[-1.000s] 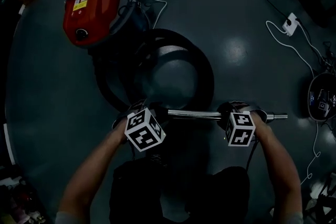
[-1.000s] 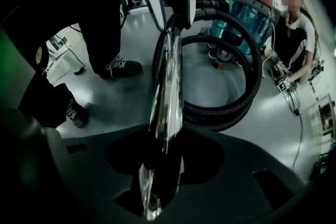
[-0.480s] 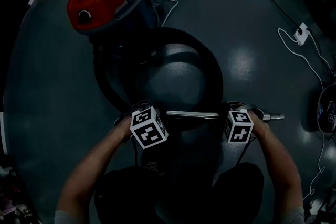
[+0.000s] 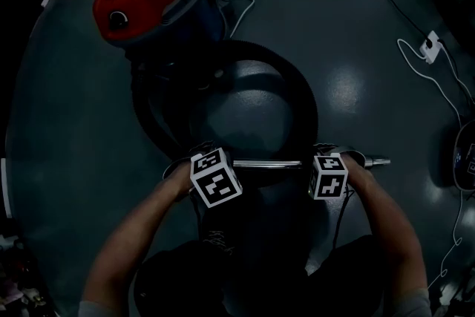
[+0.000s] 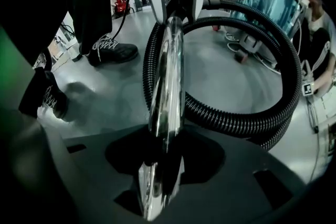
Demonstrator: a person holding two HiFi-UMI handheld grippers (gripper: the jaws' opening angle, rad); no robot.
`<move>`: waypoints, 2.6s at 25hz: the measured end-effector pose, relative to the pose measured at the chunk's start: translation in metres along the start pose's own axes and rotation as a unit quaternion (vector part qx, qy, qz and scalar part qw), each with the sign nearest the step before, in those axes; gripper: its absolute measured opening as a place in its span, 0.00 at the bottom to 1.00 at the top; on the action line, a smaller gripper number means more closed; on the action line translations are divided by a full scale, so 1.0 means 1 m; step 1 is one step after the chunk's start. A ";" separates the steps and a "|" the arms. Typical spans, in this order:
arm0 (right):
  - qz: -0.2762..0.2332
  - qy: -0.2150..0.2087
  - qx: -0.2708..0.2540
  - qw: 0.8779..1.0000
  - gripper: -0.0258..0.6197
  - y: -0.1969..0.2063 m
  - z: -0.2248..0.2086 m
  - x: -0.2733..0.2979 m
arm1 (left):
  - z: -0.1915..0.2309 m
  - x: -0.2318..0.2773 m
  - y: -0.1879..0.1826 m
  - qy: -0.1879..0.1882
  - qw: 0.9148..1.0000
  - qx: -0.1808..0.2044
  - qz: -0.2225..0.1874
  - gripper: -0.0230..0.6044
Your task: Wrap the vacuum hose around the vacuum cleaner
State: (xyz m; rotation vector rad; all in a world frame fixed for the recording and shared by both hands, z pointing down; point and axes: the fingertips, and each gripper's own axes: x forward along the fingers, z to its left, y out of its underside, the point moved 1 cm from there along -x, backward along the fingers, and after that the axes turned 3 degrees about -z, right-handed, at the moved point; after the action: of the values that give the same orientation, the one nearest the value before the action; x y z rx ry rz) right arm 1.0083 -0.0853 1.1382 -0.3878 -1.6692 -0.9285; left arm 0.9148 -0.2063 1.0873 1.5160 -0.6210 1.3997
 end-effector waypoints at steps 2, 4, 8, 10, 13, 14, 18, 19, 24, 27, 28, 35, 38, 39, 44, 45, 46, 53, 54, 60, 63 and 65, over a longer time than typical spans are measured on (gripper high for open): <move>-0.007 0.000 0.004 1.000 0.29 0.000 -0.002 0.004 | 0.002 0.005 0.003 0.000 1.000 -0.002 0.014 0.44; -0.014 0.001 0.007 1.000 0.29 -0.001 -0.005 0.006 | 0.004 0.008 0.005 -0.002 1.000 -0.004 0.024 0.44; -0.027 -0.002 0.016 1.000 0.29 -0.001 -0.004 0.006 | 0.004 0.012 0.005 -0.001 1.000 -0.004 0.030 0.44; -0.039 0.001 0.028 0.999 0.29 -0.001 -0.005 0.005 | 0.004 0.011 0.003 -0.005 1.000 -0.004 0.023 0.44; -0.054 0.006 0.052 0.997 0.29 -0.001 -0.005 0.004 | 0.003 0.011 -0.001 -0.004 1.000 -0.014 0.017 0.44; -0.059 0.008 0.058 0.997 0.29 -0.001 -0.005 0.004 | 0.003 0.012 -0.002 -0.002 1.000 -0.020 0.017 0.44; -0.086 0.006 0.094 0.992 0.29 -0.004 -0.005 0.000 | -0.001 0.016 -0.002 0.000 0.999 -0.025 0.029 0.44; -0.095 0.002 0.110 0.989 0.29 -0.004 -0.005 0.000 | -0.001 0.017 -0.001 -0.002 0.999 -0.022 0.033 0.44; -0.114 0.002 0.152 0.982 0.29 0.005 -0.002 -0.003 | -0.004 0.019 -0.003 -0.005 0.999 -0.027 0.038 0.44; -0.135 0.004 0.176 0.975 0.29 0.005 -0.001 -0.011 | -0.007 0.019 -0.004 -0.005 0.999 -0.030 0.037 0.44; -0.149 0.005 0.191 0.970 0.29 0.004 -0.003 -0.017 | -0.007 0.018 -0.005 -0.006 0.999 -0.030 0.034 0.44; -0.214 0.045 0.264 0.939 0.29 0.007 -0.023 -0.049 | 0.000 0.000 -0.032 -0.050 0.999 -0.008 -0.018 0.34; -0.225 0.044 0.265 0.937 0.29 0.004 -0.022 -0.061 | 0.005 -0.006 -0.043 -0.064 0.997 0.004 -0.038 0.25; -0.226 0.047 0.265 0.936 0.29 0.004 -0.022 -0.064 | 0.007 -0.008 -0.047 -0.072 0.996 0.010 -0.045 0.21; -0.214 0.114 0.270 0.932 0.13 0.008 -0.031 -0.084 | 0.015 -0.020 -0.059 -0.088 0.993 0.035 -0.071 0.05; -0.211 0.132 0.273 0.929 0.08 0.008 -0.034 -0.090 | 0.015 -0.023 -0.061 -0.085 0.993 0.033 -0.074 0.05; -0.210 0.148 0.276 0.926 0.05 0.008 -0.035 -0.096 | 0.015 -0.028 -0.064 -0.082 0.993 0.031 -0.078 0.05; -0.231 0.251 0.290 0.894 0.05 -0.013 -0.035 -0.165 | 0.007 -0.084 -0.090 -0.078 0.991 0.021 -0.111 0.05; -0.233 0.255 0.290 0.893 0.05 -0.018 -0.033 -0.175 | 0.006 -0.095 -0.092 -0.079 0.990 0.020 -0.113 0.05; -0.250 0.256 0.303 0.883 0.05 -0.054 -0.014 -0.244 | -0.010 -0.167 -0.105 -0.075 0.990 0.017 -0.117 0.05; -0.263 0.254 0.304 0.880 0.05 -0.079 -0.003 -0.283 | -0.022 -0.211 -0.119 -0.075 0.989 0.023 -0.129 0.05; -0.272 0.254 0.306 0.876 0.05 -0.097 0.005 -0.310 | -0.030 -0.241 -0.130 -0.075 0.987 0.022 -0.141 0.05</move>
State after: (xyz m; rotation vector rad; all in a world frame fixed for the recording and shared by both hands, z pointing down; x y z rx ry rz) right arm 1.0366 -0.0782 0.8146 0.7388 -1.4839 -0.7444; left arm 0.9601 -0.1801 0.8165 1.6832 -0.4457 1.0985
